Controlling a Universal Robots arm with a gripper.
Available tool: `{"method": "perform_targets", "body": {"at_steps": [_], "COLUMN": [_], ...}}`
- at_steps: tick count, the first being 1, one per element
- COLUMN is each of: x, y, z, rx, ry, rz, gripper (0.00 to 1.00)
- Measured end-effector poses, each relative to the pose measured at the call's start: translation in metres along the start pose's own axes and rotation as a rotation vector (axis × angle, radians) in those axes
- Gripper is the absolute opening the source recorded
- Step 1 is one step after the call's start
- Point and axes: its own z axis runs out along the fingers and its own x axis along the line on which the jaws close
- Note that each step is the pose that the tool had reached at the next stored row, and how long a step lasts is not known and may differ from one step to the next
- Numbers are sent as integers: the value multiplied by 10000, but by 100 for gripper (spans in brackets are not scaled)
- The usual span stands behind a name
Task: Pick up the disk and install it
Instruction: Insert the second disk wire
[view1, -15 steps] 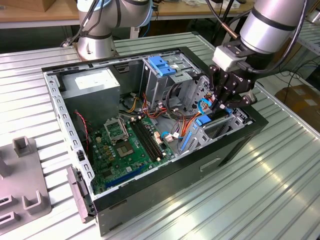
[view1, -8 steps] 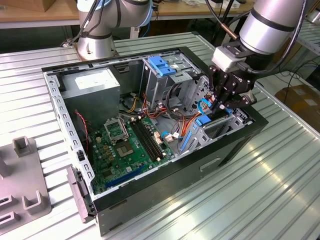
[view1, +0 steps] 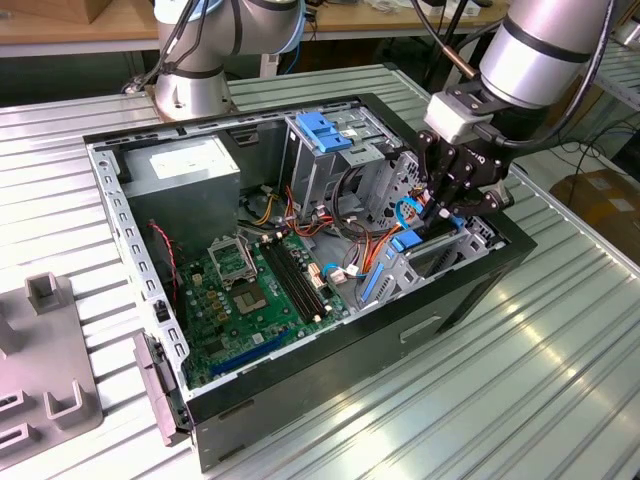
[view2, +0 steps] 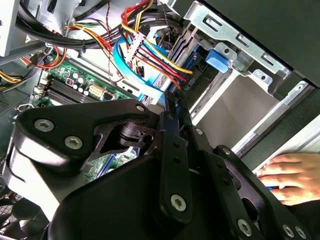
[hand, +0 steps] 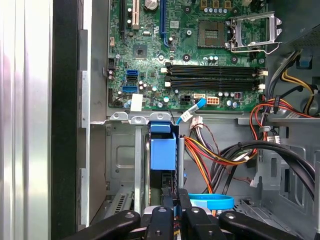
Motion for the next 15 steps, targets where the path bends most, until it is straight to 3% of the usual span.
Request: {"method": "perform_targets", "body": {"at_steps": [11, 13, 14, 15], "x": [35, 41, 46, 54], "y": [0, 0, 1, 1], "z": [-13, -13, -14, -13], "rx": [-1, 0, 0, 2], "ry": [-10, -55, -124, -242], "rz": [-43, -44, -44, -44], "gripper": [16, 16, 16, 16]}}
